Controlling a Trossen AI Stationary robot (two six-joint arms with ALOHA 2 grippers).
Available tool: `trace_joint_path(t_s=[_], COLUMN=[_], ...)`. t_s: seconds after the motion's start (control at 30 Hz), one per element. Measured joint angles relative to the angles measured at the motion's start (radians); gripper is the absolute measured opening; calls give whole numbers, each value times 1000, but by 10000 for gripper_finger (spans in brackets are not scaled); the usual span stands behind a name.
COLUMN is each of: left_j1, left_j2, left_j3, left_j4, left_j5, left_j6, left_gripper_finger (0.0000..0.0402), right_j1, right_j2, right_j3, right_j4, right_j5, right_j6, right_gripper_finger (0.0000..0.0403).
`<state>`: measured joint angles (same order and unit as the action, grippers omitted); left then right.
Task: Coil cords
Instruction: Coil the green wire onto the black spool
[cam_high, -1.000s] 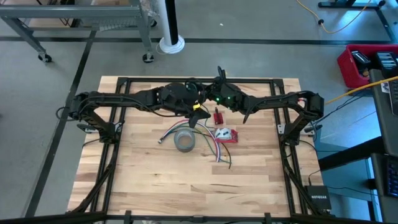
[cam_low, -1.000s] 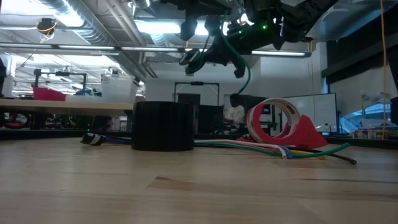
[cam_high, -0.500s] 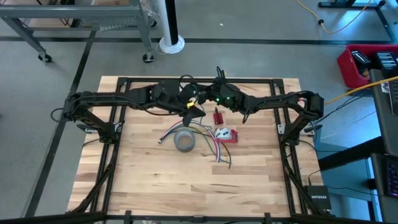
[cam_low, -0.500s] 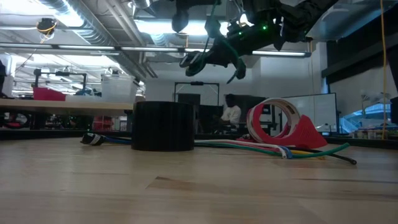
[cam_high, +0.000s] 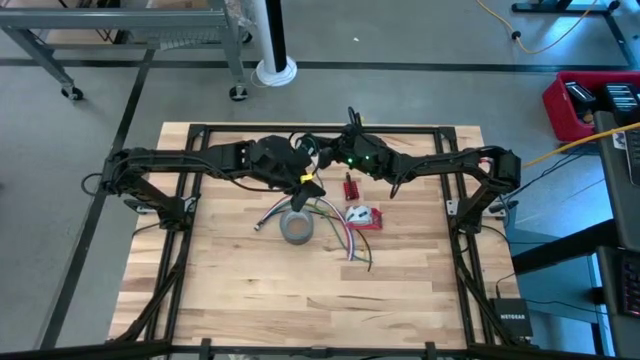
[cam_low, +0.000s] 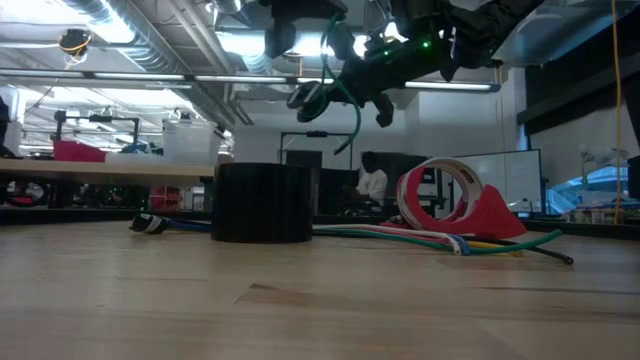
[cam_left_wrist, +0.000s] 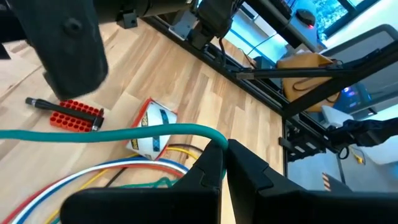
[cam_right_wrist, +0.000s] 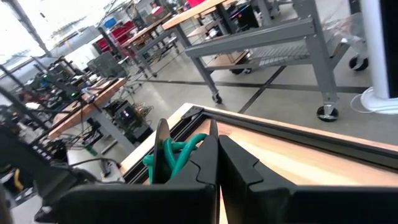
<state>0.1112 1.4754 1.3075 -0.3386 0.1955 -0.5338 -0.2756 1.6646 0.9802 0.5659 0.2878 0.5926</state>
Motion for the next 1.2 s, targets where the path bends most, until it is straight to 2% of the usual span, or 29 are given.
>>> trace_joint_path(t_s=[0.23,0.4,0.57,0.97,1.2], left_j1=[0,1,0,2,32], left_j2=[-12,-54,-81,-82,-88], left_j3=[0,0,0,0,0], left_j4=[2,-13,-29,-27,-81], left_j5=[-4,-68,-110,-114,-133], left_j6=[22,45,63,121,134], left_gripper_finger=[0,0,0,0,0], right_j1=[0,0,0,1,1], right_j2=[0,0,0,0,0], right_j3=[0,0,0,0,0], right_j4=[-43,-74,-76,-128,-162], right_j5=[-20,-36,-118,-245,-368], right_j6=[2,3,4,5,4], right_gripper_finger=[7,7,7,7,7])
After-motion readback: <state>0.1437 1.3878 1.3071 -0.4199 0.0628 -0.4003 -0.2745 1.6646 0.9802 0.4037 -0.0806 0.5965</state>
